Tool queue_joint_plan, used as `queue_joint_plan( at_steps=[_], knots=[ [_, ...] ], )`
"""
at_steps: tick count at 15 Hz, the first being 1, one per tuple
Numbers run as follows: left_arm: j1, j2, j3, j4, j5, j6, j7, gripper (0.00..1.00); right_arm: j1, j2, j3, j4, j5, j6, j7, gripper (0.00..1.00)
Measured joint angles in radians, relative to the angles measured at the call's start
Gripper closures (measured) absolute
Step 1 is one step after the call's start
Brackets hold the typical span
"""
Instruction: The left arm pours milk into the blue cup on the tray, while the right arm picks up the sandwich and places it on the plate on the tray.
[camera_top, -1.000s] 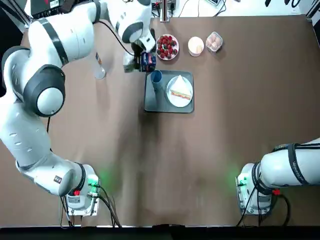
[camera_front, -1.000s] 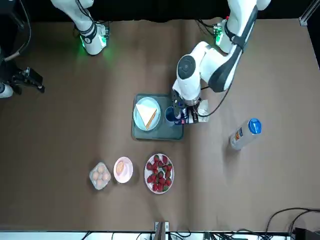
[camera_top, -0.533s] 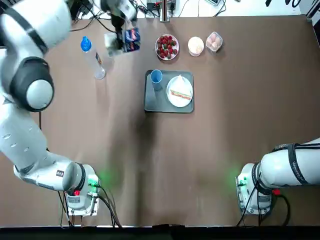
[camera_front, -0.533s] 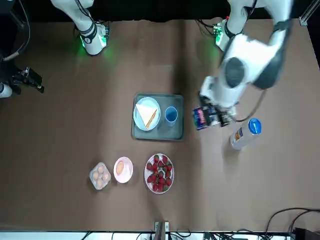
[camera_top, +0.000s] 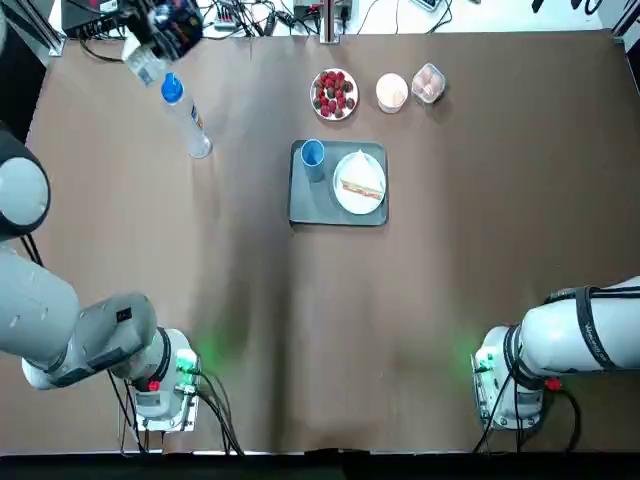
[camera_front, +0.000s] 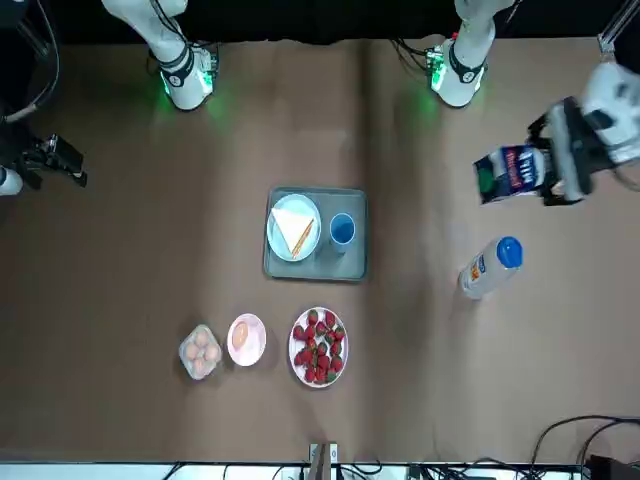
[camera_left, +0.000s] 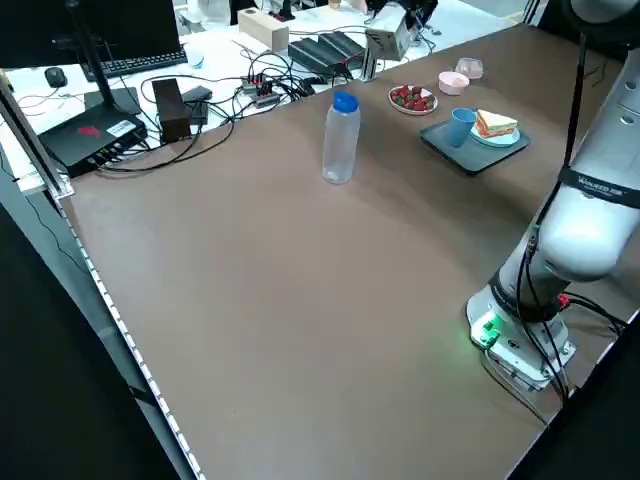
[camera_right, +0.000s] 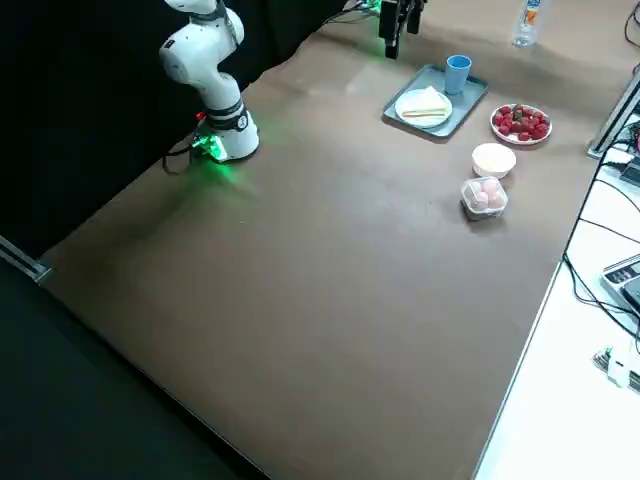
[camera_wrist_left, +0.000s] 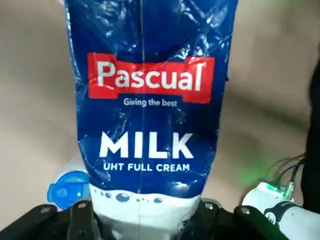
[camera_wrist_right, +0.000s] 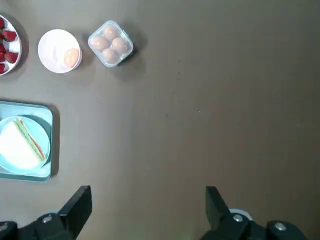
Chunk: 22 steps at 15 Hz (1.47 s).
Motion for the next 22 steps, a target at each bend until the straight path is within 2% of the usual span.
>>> queue_joint_plan(
  at_steps=[3, 5, 9, 14, 18, 22],
  knots=[
    [0.177, 0.016, 0.001, 0.001, -0.121, -0.055, 0.213, 0.44, 0.0, 0.0, 0.0, 0.0, 0.0, 0.0, 0.0, 0.0],
    [0.295, 0.057, 0.003, -0.001, -0.189, -0.083, 0.364, 0.44, 0.0, 0.0, 0.0, 0.0, 0.0, 0.001, 0.0, 0.0],
    [0.45, 0.23, 0.007, -0.01, -0.272, -0.117, 0.639, 0.44, 0.0, 0.0, 0.0, 0.0, 0.0, 0.001, 0.0, 0.0],
    [0.528, 0.523, 0.01, -0.013, -0.295, -0.117, 0.878, 0.44, 0.0, 0.0, 0.0, 0.0, 0.0, 0.001, 0.0, 0.0],
    [0.548, 0.716, 0.016, -0.004, -0.301, -0.094, 1.059, 0.44, 0.0, 0.0, 0.0, 0.0, 0.0, 0.001, 0.0, 0.0],
    [0.548, 0.814, 0.023, 0.001, -0.304, -0.068, 1.109, 0.43, 0.0, 0.0, 0.0, 0.0, 0.0, 0.001, 0.0, 0.0]
  ],
)
